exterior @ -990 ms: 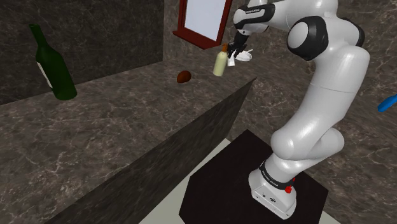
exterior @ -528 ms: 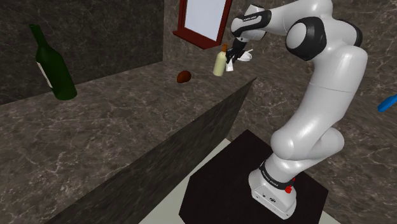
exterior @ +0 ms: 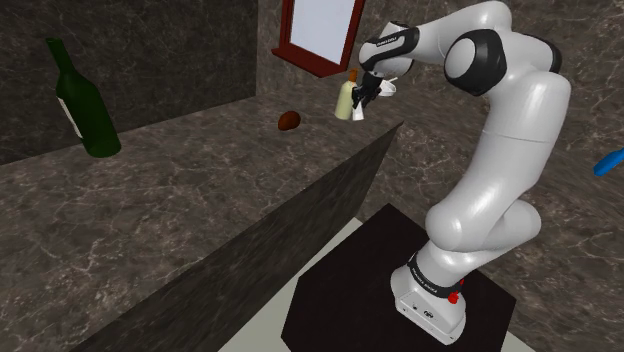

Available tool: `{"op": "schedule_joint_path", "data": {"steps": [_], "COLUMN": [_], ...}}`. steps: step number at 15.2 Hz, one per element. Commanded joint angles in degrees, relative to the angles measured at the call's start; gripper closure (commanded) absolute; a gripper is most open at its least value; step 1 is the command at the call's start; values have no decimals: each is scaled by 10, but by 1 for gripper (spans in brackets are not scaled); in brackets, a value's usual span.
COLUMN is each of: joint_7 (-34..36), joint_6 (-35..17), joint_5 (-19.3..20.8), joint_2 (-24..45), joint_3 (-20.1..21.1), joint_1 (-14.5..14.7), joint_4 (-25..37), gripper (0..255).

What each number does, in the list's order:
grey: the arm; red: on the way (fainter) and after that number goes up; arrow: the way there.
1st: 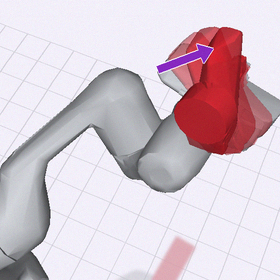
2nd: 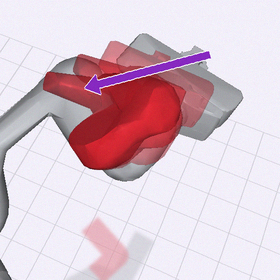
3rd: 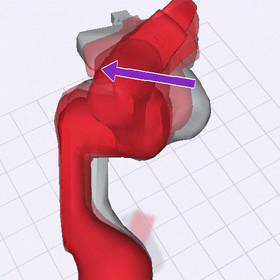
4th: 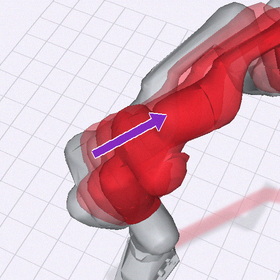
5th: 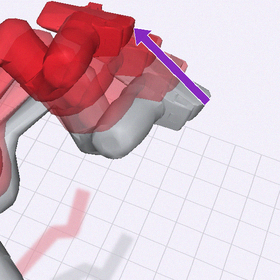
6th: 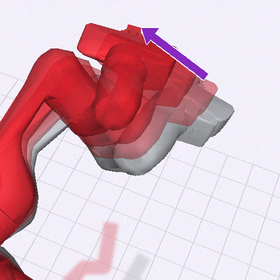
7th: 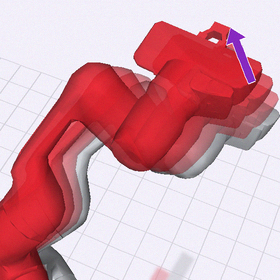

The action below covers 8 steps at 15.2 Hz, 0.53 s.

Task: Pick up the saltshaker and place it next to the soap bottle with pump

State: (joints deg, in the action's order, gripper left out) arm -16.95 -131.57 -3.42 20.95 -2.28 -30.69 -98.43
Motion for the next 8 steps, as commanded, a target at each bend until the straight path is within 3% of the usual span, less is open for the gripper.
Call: {"op": "schedule_joint_path", "data": {"steps": [1,8], "joint_7": [-1,-4], "joint_6": [-14,-59], "joint_5": [-1,-4], "joint_2": [5,29], "joint_3": [0,2], "joint_1": [0,-1], "joint_4": [-9,-29], "gripper": [255,255]}}
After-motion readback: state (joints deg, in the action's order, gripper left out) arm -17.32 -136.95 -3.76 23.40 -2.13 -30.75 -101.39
